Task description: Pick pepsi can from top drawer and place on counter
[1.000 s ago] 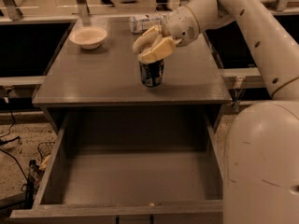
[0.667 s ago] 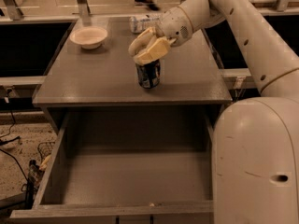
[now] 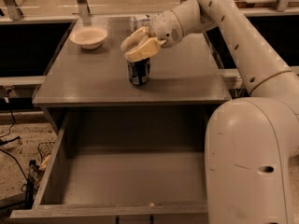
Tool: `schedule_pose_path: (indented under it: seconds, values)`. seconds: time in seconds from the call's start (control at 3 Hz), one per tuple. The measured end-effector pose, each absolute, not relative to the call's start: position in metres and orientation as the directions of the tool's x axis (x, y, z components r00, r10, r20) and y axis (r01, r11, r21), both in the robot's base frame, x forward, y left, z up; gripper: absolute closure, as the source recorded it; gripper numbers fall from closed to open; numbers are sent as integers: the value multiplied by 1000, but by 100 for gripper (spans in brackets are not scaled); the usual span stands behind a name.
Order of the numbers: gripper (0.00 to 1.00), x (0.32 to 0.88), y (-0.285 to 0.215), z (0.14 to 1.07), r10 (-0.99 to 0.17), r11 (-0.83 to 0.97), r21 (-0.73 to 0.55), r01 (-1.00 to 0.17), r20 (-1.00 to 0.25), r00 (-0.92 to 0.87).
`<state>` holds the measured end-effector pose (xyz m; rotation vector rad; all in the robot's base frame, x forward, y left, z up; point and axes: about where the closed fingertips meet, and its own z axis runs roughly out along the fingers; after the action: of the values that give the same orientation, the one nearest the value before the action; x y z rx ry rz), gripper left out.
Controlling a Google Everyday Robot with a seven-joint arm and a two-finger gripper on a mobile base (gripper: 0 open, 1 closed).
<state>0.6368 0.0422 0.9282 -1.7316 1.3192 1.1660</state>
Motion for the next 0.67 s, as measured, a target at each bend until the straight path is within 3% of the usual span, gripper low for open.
schedule_pose_path:
  seconds: [0.67]
  values:
    - [100, 637, 46, 922, -411, -268, 85, -960, -911, 34]
